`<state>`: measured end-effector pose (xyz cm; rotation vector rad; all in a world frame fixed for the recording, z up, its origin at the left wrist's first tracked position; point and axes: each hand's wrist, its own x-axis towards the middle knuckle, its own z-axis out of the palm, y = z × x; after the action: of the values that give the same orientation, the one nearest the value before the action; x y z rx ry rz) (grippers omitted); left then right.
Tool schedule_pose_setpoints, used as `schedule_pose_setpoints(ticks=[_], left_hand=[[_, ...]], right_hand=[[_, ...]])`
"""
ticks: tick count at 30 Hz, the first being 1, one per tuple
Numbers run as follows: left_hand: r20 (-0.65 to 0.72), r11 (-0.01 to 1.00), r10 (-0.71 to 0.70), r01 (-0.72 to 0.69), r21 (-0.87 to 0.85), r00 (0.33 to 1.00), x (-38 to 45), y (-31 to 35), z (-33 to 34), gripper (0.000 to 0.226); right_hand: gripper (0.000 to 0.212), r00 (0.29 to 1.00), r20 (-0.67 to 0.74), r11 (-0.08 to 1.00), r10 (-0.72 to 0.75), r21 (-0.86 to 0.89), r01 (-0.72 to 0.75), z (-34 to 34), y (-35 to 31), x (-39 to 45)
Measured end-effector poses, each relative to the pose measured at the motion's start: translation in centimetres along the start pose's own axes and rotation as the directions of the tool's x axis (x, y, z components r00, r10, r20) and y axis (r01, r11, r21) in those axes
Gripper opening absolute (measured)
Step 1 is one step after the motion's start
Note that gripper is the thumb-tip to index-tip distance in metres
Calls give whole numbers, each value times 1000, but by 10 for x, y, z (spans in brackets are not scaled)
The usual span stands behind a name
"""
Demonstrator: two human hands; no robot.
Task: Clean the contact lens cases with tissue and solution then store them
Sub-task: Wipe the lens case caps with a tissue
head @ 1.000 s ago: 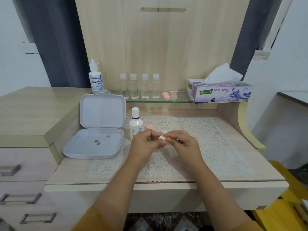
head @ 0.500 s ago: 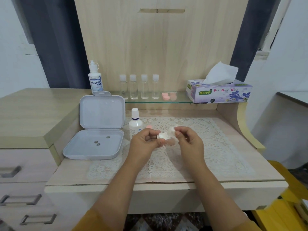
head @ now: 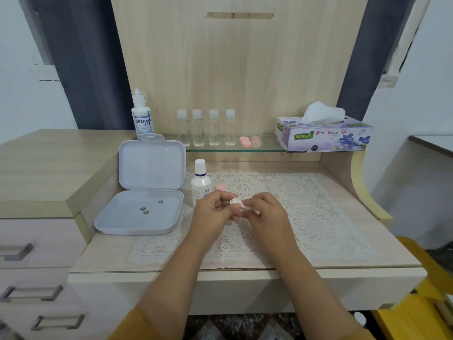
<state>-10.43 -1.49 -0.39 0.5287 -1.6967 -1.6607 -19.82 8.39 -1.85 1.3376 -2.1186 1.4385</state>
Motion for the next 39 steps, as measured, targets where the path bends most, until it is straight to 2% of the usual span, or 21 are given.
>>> schedule_pose_setpoints(ticks=[2,4,6,8,10,13,16,19,22,25,30,32,35,37,39], left_hand=[[-10,999,27,-28,-32,1000,-2,2,1,15],[-54,996,57,-60,-69,997,-2,4,1,15],[-101,993,72,-81,-87,992,-2,4,0,15],[-110,993,69,-78,-85,992,-1,4,-1,15],[-92,995,52,-59,-81,994,-2,4,0,13],[-47,996,25,-28,-79,999,-3,5,1,15],[-13,999,9,-10,-50,1000,-2,4,2,16],[-28,999,-2,1,-39,1000,-2,2,2,17],[-62,1000,-21,20,-23,998,0,1,1,15],[-66,999,-29,28,-24,997,1,1,1,14],[-41,1000,-16,16,-3,999,1,-1,-1,17],[-25,999,-7,8,37,1000,0,-1,0,19],[-10,997,2,-1,75,1000,0,-2,0,22],[-7,998,1,-1,61,1000,0,-1,0,22],[-17,1000,0,0,24,1000,0,1,0,20]], right_hand=[[26,994,-1,979,107,177,-105,-6,-3,1],[29,976,-88,947,200,274,-169,-10,-3,2],[27,926,-155,886,344,379,-265,-13,0,5],[26,873,-171,825,458,447,-346,-15,3,6],[23,854,-147,788,499,487,-377,-15,3,6],[21,895,-33,793,446,478,-377,-15,-2,5],[14,948,39,902,317,296,-314,-11,-1,5],[6,962,69,950,266,149,-274,-7,1,4],[17,982,107,988,156,-28,-154,-4,1,2],[23,983,136,985,125,-136,-106,0,2,2],[11,994,78,976,76,-207,-59,2,2,1],[5,990,109,971,86,-231,-59,2,3,2],[9,980,164,972,110,-226,-72,1,2,2],[9,965,197,978,172,-152,-143,-2,-1,3],[12,941,202,957,271,46,-285,-7,-3,4]])
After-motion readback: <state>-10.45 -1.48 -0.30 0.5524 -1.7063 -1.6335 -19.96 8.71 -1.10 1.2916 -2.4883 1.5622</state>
